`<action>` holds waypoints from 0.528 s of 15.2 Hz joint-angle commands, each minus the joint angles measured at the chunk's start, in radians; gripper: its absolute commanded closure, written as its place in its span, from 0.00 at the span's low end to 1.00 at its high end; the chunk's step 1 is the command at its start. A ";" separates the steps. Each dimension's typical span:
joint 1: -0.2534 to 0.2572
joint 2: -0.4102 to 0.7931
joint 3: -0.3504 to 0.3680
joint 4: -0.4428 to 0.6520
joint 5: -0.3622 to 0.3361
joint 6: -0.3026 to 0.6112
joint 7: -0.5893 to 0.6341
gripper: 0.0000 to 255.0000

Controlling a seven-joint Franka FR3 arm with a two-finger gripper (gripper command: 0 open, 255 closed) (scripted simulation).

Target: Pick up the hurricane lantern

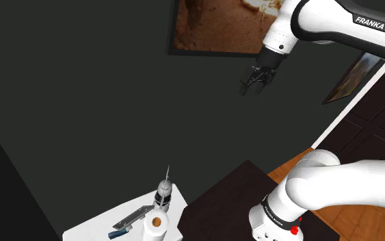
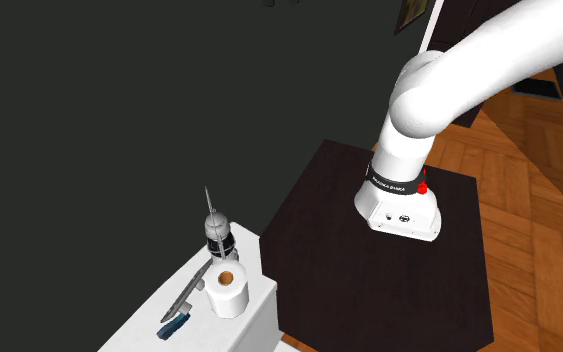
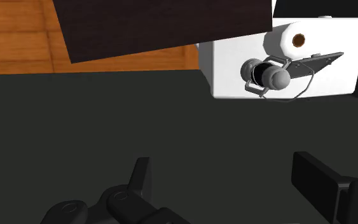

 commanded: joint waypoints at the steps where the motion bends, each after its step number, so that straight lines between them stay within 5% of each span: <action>1: 0.000 0.000 0.000 0.000 0.000 0.000 0.000 0.00; 8: 0.021 -0.112 0.118 -0.253 0.103 0.194 0.164 0.00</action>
